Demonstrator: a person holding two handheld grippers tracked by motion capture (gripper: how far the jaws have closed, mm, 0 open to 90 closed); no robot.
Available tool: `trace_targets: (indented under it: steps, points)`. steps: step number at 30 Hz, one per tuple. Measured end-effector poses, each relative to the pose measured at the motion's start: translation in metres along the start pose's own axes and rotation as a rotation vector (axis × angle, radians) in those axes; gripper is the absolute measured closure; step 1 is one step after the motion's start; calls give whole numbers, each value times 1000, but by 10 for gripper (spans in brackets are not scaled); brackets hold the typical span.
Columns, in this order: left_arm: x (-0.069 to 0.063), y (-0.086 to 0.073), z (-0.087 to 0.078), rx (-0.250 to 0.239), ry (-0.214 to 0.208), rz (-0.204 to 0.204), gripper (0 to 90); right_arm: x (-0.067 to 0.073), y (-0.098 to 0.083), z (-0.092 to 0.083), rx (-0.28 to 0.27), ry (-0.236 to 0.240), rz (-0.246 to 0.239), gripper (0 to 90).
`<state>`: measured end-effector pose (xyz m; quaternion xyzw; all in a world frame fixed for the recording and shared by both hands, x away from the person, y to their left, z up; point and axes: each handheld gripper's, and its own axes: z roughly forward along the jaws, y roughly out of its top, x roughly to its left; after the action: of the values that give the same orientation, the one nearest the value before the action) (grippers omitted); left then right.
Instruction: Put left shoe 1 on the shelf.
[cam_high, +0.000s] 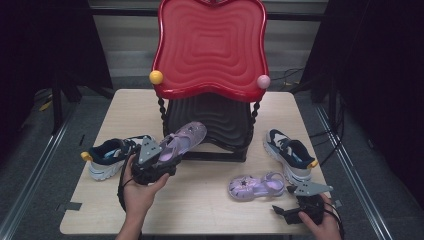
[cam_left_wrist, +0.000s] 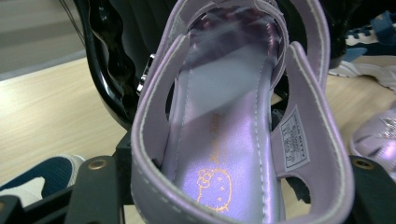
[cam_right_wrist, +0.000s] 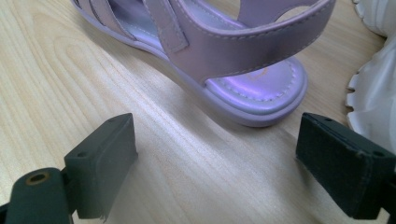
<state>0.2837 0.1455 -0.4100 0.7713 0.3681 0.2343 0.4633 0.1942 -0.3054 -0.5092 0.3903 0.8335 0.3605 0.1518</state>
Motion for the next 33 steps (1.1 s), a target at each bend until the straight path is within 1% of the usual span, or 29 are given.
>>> trace_targets:
  steps: [1,3,5,6,9,10,12,15,16,17,20,21,23,25,28,29,30,33]
  points:
    - [-1,1,2,-3,8,-7,361,0,0,0,0,0,0,115]
    - [-2,2,5,-1,21,8,361,0,0,0,0,0,0,115]
    - [-3,3,7,-6,37,-7,362,0,0,0,0,0,0,115]
    - [-3,4,8,-4,42,-6,362,0,0,0,0,0,-1,115]
    - [-5,4,12,-23,69,-35,362,0,0,0,0,0,0,115]
    - [-6,4,12,-28,79,-28,362,0,0,0,1,0,-1,114]
    - [-6,6,14,-35,79,-30,362,0,0,0,1,-1,-1,115]
    - [-9,8,17,-52,105,-46,362,0,0,0,1,0,0,115]
    - [-10,8,18,-60,108,-50,362,0,0,0,1,-1,-1,115]
    - [-10,9,19,-68,119,-63,362,0,0,0,1,0,-1,115]
    - [-10,11,24,-78,131,-81,362,0,0,0,1,-1,-1,115]
    - [-10,12,24,-78,132,-73,362,0,0,0,1,-1,-1,115]
    - [-11,12,27,-89,137,-92,362,0,0,0,1,-1,-1,114]
    - [-12,13,28,-98,152,-85,362,0,0,0,1,-1,-1,115]
    - [-13,13,31,-110,168,-100,362,0,0,0,1,-1,-1,115]
    - [-13,14,32,-110,173,-96,362,0,0,0,1,-1,-1,115]
    - [-14,14,33,-112,176,-106,362,0,0,0,1,-1,-1,115]
    - [-15,16,37,-123,178,-116,362,0,0,0,1,-1,-1,115]
